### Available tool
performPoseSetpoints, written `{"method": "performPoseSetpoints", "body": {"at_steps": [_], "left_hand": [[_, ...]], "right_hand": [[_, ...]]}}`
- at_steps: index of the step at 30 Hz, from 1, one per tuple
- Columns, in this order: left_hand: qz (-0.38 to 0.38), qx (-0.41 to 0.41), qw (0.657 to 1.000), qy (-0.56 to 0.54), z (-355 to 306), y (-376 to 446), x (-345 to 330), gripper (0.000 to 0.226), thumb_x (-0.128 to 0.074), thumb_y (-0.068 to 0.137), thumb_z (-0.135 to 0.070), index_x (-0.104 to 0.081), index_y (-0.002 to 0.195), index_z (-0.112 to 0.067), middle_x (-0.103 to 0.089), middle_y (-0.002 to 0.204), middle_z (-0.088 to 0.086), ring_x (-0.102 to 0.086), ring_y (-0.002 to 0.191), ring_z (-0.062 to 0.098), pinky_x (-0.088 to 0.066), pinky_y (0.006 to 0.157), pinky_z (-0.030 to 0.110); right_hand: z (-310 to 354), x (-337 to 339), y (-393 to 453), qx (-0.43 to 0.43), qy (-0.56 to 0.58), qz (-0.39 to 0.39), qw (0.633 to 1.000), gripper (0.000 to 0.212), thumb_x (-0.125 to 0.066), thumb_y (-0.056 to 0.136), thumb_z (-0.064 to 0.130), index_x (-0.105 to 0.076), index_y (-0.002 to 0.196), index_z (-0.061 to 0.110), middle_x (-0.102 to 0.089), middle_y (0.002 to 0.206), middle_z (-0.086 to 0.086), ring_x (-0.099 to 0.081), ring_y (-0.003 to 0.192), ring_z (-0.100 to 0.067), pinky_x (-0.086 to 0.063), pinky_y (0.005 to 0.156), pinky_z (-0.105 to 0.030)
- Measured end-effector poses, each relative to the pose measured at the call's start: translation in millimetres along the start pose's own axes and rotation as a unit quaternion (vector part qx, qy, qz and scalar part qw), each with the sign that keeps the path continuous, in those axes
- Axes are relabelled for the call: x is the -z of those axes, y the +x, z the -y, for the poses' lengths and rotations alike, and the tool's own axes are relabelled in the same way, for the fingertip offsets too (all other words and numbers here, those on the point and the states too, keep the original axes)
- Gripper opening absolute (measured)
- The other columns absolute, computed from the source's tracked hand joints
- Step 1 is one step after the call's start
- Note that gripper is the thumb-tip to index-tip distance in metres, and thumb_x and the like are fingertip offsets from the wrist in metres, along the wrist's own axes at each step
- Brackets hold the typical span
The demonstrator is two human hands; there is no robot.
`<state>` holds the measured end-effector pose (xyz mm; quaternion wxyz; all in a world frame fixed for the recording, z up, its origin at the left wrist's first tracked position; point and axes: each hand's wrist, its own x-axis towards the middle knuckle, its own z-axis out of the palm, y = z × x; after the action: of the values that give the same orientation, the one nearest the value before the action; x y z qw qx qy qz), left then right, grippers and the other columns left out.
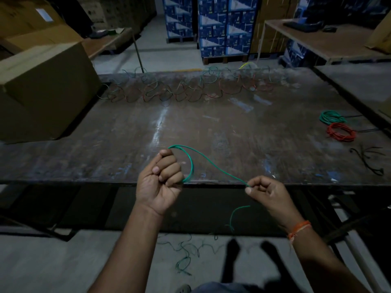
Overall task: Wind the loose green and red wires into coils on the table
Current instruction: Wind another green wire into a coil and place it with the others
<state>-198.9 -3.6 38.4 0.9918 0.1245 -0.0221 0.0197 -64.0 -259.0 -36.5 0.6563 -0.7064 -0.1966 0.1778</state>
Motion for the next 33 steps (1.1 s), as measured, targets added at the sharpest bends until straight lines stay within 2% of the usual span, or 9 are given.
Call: {"method": "performPoseSetpoints", "body": {"at_steps": [5,12,14,17,21,24,26,29,33], "left_hand": [[-0.003,-0.003,1.000,-0.006,2.5,2.7,6.6,0.019,-0.033,0.105,-0.017,-0.051,0.099,-0.014,-0.037,0.061,-0.008,-0.027,0.051,0.005,-0.020,0.052,0.021],[-0.018,-0.027,0.999,-0.012,7.7,13.3,11.9,0.037,-0.029,0.107,-0.020,-0.062,0.096,-0.008,-0.052,0.066,-0.004,-0.042,0.053,0.004,-0.037,0.051,0.017],[-0.096,-0.081,0.991,0.050,12.9,17.0,6.1,0.035,-0.036,0.103,-0.019,-0.065,0.088,-0.009,-0.052,0.065,-0.004,-0.049,0.052,0.004,-0.042,0.048,0.014],[-0.169,-0.149,0.946,0.233,29.4,21.8,1.0,0.025,-0.038,0.103,-0.020,-0.057,0.093,-0.009,-0.057,0.063,0.000,-0.060,0.053,0.011,-0.050,0.050,0.017],[-0.152,-0.116,0.873,0.448,56.0,18.0,-5.5,0.030,-0.032,0.108,-0.022,-0.054,0.104,-0.002,-0.069,0.068,0.008,-0.065,0.056,0.017,-0.052,0.054,0.022],[-0.101,-0.083,0.840,0.526,66.8,17.6,-6.3,0.030,-0.034,0.108,-0.021,-0.055,0.095,-0.003,-0.057,0.058,0.007,-0.050,0.043,0.015,-0.040,0.043,0.021],[-0.076,-0.061,0.854,0.511,68.0,16.5,-5.8,0.027,-0.041,0.104,-0.023,-0.054,0.085,-0.009,-0.042,0.053,0.005,-0.032,0.039,0.010,-0.027,0.038,0.018],[-0.078,0.025,0.923,0.377,62.4,13.1,-9.2,0.021,-0.048,0.095,-0.024,-0.058,0.084,-0.010,-0.027,0.050,-0.006,-0.016,0.040,0.005,-0.014,0.039,0.016],[-0.021,0.114,0.970,0.212,56.1,9.1,-8.9,0.024,-0.046,0.096,-0.028,-0.059,0.086,-0.010,-0.023,0.051,-0.011,-0.016,0.041,0.003,-0.011,0.042,0.020]], "right_hand": [[12.8,9.7,2.4,0.071,-0.047,-0.042,0.995,0.018,-0.074,0.083,-0.006,-0.073,0.082,0.012,-0.073,0.076,0.005,-0.063,0.074,-0.003,-0.050,0.074,-0.013],[37.5,1.4,-6.9,0.146,-0.199,0.089,0.965,0.018,-0.080,0.082,0.003,-0.077,0.085,0.021,-0.073,0.084,0.005,-0.069,0.081,-0.009,-0.053,0.076,-0.023],[47.8,-4.1,-11.4,0.156,-0.201,0.123,0.959,0.015,-0.080,0.083,0.006,-0.078,0.087,0.021,-0.071,0.082,0.005,-0.068,0.080,-0.013,-0.054,0.074,-0.031],[70.4,-14.5,-17.2,0.184,-0.181,0.165,0.952,0.007,-0.077,0.086,0.012,-0.078,0.090,0.018,-0.069,0.082,0.003,-0.066,0.080,-0.017,-0.054,0.073,-0.035],[98.0,-32.1,-15.1,0.247,-0.160,0.158,0.943,0.006,-0.076,0.086,0.018,-0.079,0.092,0.016,-0.068,0.082,0.000,-0.066,0.079,-0.017,-0.053,0.071,-0.036],[108.0,-38.5,-5.8,0.269,-0.163,0.131,0.940,0.008,-0.077,0.086,0.012,-0.079,0.093,0.016,-0.067,0.082,0.002,-0.065,0.078,-0.017,-0.052,0.069,-0.037],[110.2,-38.4,1.6,0.278,-0.179,0.108,0.938,0.011,-0.078,0.085,0.007,-0.079,0.092,0.016,-0.065,0.081,0.004,-0.064,0.078,-0.016,-0.050,0.068,-0.030],[108.0,-39.4,10.2,0.267,-0.155,0.073,0.948,0.011,-0.079,0.084,0.005,-0.078,0.089,0.015,-0.067,0.083,-0.001,-0.065,0.078,-0.017,-0.051,0.068,-0.031],[91.4,-43.2,16.6,0.185,-0.047,0.058,0.980,0.008,-0.076,0.086,0.008,-0.077,0.092,0.014,-0.074,0.089,-0.006,-0.069,0.083,-0.017,-0.055,0.078,-0.033]]}}
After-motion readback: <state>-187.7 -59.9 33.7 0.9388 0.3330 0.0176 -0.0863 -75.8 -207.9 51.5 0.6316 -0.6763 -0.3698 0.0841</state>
